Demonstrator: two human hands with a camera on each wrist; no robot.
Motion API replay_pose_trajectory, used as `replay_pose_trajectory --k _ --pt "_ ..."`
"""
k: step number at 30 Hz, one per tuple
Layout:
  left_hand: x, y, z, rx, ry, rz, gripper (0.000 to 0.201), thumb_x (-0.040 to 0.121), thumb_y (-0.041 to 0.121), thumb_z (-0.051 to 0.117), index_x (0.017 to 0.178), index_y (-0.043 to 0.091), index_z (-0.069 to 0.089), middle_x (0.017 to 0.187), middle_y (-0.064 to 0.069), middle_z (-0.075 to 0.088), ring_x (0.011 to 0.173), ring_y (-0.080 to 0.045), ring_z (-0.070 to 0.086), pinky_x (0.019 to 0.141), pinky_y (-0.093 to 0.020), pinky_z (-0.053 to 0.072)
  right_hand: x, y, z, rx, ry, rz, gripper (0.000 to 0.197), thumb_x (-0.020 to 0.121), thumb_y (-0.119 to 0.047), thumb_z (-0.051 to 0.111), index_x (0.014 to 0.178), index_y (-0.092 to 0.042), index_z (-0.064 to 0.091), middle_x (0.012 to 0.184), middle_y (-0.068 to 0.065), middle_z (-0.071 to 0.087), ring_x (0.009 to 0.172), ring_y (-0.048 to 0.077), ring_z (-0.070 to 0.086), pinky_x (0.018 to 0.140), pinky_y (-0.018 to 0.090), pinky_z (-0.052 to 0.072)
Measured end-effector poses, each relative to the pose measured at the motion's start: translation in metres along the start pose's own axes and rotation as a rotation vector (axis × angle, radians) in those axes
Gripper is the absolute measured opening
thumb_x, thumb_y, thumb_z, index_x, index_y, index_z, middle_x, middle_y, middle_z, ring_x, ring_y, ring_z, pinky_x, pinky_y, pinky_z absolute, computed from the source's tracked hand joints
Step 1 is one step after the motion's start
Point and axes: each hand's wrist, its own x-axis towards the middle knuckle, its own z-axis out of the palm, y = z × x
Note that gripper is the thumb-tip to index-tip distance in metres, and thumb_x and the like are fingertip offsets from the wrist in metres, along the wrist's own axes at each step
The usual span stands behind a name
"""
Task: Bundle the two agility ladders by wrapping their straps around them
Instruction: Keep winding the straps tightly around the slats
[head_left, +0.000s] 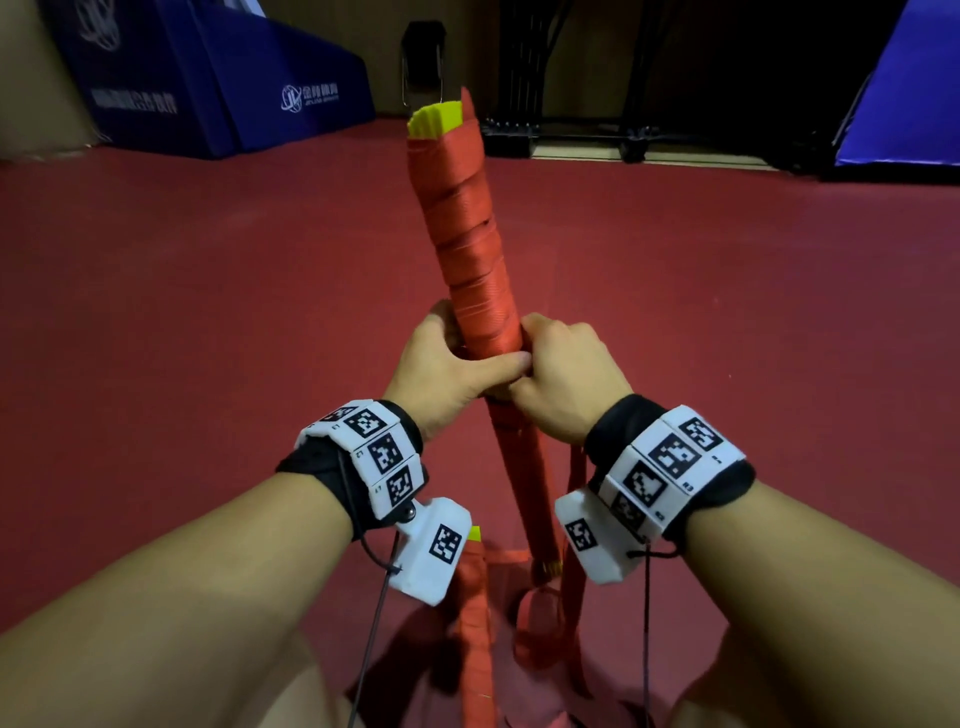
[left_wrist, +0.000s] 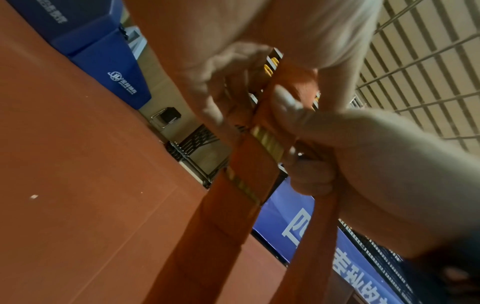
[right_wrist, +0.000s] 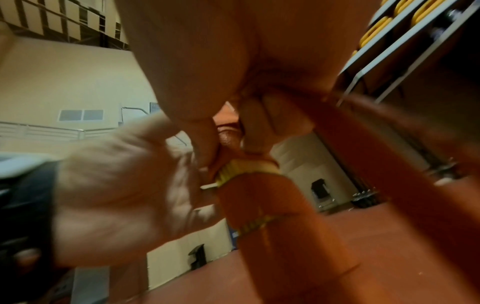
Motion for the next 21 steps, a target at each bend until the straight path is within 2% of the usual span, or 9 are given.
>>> replay_pose_trajectory --k 3,6,9,11,14,16,17,20,21 --pt "-0.003 0.003 0.0 -0.079 -0.086 -0.062 0.061 0.07 0.012 0.085 0.122 0.007 0.052 0.099 -0.008 0.071 0.079 -0.016 0.071 0.059 -0.026 0.056 -0.001 0.009 -0.007 0.0 -0.038 -0.038 0.035 0.085 -0.05 0.066 0.092 -0.018 0.054 0.089 0.012 0.066 0.082 0.038 0.063 0.066 0.037 0.045" --pt "-0.001 0.003 0.001 -0.05 -0.095 -0.046 0.039 0.085 0.001 0.076 0.121 0.009 0.061 0.104 -0.006 0.07 0.082 -0.018 0.07 0.06 -0.023 0.055 -0.002 0.013 -0.008 -0.089 -0.036 -0.024 0.033 0.089 -0.047 0.061 0.098 -0.015 0.058 0.098 0.017 0.065 0.091 0.044 0.061 0.07 0.04 0.048" --pt "0.001 0.002 0.002 -0.078 -0.028 -0.029 0.033 0.083 0.003 0.079 0.11 0.015 0.064 0.102 -0.007 0.071 0.083 -0.022 0.072 0.062 -0.028 0.058 -0.001 0.011 -0.008 -0.13 -0.025 -0.008 0.025 0.093 -0.038 0.057 0.096 -0.013 0.059 0.099 0.019 0.062 0.094 0.045 0.059 0.07 0.038 0.041" --pt "0.001 0.0 0.002 -0.082 0.013 -0.009 0.037 0.078 0.008 0.086 0.104 0.02 0.062 0.1 -0.009 0.071 0.086 -0.027 0.073 0.062 -0.036 0.061 0.0 0.01 -0.007 -0.133 -0.04 -0.047 0.022 0.093 -0.037 0.055 0.092 -0.014 0.056 0.098 0.019 0.063 0.093 0.045 0.059 0.069 0.037 0.04" --pt "0.0 -0.002 -0.001 -0.035 0.081 0.025 0.05 0.061 0.034 0.091 0.102 0.027 0.063 0.099 -0.007 0.072 0.094 -0.03 0.073 0.066 -0.052 0.063 -0.002 0.006 -0.003 -0.136 -0.046 -0.101 0.029 0.089 -0.043 0.056 0.095 -0.014 0.054 0.096 0.018 0.066 0.092 0.044 0.062 0.069 0.038 0.044" --pt "0.0 -0.004 -0.003 0.026 0.112 0.047 0.056 0.054 0.047 0.089 0.101 0.028 0.065 0.093 0.0 0.074 0.09 -0.024 0.074 0.067 -0.048 0.063 -0.004 0.001 -0.002 -0.129 -0.029 -0.106 0.045 0.083 -0.062 0.055 0.091 -0.018 0.049 0.096 0.016 0.067 0.09 0.041 0.062 0.068 0.038 0.044" --pt "0.0 -0.004 -0.004 0.044 0.12 0.057 0.056 0.054 0.048 0.089 0.1 0.028 0.065 0.089 0.002 0.074 0.085 -0.02 0.074 0.065 -0.044 0.063 -0.005 0.0 -0.002 -0.125 -0.021 -0.101 0.048 0.081 -0.067 0.054 0.09 -0.021 0.047 0.097 0.015 0.067 0.09 0.04 0.062 0.068 0.038 0.044" --pt "0.001 -0.004 -0.005 0.034 0.114 0.047 0.051 0.063 0.032 0.094 0.103 0.022 0.064 0.084 0.0 0.073 0.071 -0.015 0.073 0.058 -0.038 0.06 -0.002 0.001 0.001 -0.087 -0.011 -0.08 0.037 0.087 -0.057 0.059 0.089 -0.022 0.046 0.096 0.015 0.067 0.093 0.042 0.062 0.07 0.039 0.045" --pt "0.001 -0.004 -0.004 0.034 0.112 0.05 0.054 0.062 0.034 0.094 0.104 0.021 0.063 0.085 -0.003 0.073 0.07 -0.015 0.073 0.057 -0.036 0.059 -0.001 0.001 0.002 -0.065 -0.016 -0.074 0.033 0.088 -0.053 0.059 0.087 -0.023 0.046 0.096 0.016 0.066 0.092 0.043 0.061 0.07 0.04 0.045"
